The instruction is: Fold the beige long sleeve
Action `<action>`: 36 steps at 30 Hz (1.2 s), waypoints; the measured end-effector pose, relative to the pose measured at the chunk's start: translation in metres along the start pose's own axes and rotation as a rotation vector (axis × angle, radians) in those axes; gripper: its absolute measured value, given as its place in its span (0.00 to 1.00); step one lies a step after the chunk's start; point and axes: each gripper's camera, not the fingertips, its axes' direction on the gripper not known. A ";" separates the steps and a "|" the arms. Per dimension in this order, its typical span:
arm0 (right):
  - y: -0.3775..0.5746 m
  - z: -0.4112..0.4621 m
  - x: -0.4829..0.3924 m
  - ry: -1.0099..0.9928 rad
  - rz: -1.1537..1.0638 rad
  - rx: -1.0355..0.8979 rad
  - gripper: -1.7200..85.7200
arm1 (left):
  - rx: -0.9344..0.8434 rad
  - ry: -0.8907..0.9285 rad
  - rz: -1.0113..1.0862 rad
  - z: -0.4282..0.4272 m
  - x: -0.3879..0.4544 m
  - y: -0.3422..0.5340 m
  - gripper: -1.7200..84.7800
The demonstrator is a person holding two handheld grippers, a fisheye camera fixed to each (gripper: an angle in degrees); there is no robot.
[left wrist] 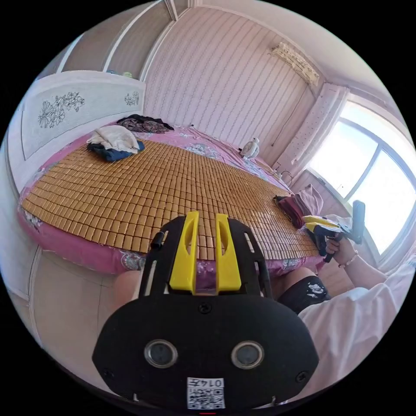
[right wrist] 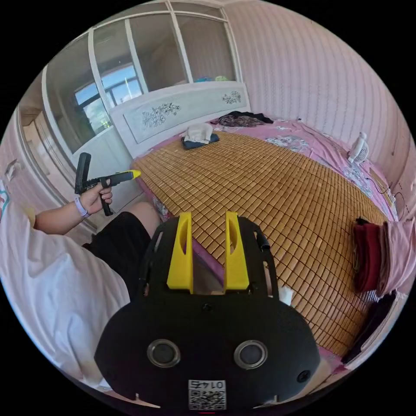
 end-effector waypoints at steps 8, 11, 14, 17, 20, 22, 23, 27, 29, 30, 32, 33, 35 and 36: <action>-0.112 0.081 -0.034 -0.041 -0.182 -0.133 0.15 | 0.063 -0.094 -0.152 -0.019 -0.079 0.002 0.10; -0.164 0.120 -0.033 -0.109 -0.176 -0.275 0.15 | 0.068 -0.126 -0.174 -0.009 -0.107 -0.015 0.10; -0.220 0.155 -0.027 -0.181 -0.147 -0.266 0.14 | 0.079 -0.130 -0.220 0.007 -0.138 -0.040 0.10; -0.286 0.198 -0.025 -0.196 -0.172 -0.272 0.14 | 0.119 -0.171 -0.219 0.026 -0.165 -0.076 0.10; -0.361 0.256 -0.029 -0.187 -0.223 -0.298 0.14 | 0.136 -0.217 -0.217 0.050 -0.195 -0.119 0.11; -0.405 0.298 -0.031 -0.200 -0.222 -0.309 0.14 | 0.136 -0.225 -0.218 0.067 -0.215 -0.144 0.11; -0.432 0.326 -0.033 -0.228 -0.208 -0.306 0.14 | 0.131 -0.237 -0.217 0.081 -0.227 -0.160 0.12; -0.503 0.415 -0.040 -0.267 -0.203 -0.312 0.15 | 0.086 -0.304 -0.202 0.134 -0.266 -0.208 0.12; -0.546 0.472 -0.050 -0.232 -0.234 -0.316 0.16 | 0.077 -0.322 -0.204 0.154 -0.282 -0.225 0.12; -0.555 0.485 -0.053 -0.227 -0.246 -0.311 0.16 | 0.078 -0.338 -0.198 0.167 -0.290 -0.236 0.12; -0.590 0.533 -0.066 -0.213 -0.275 -0.277 0.17 | 0.072 -0.380 -0.170 0.184 -0.301 -0.250 0.12; -0.598 0.544 -0.069 -0.213 -0.277 -0.266 0.17 | 0.052 -0.406 -0.153 0.196 -0.307 -0.257 0.12; -0.623 0.584 -0.082 -0.211 -0.265 -0.239 0.18 | -0.003 -0.424 -0.153 0.215 -0.319 -0.264 0.11; -0.627 0.592 -0.085 -0.207 -0.266 -0.233 0.18 | -0.039 -0.414 -0.157 0.225 -0.325 -0.265 0.10</action>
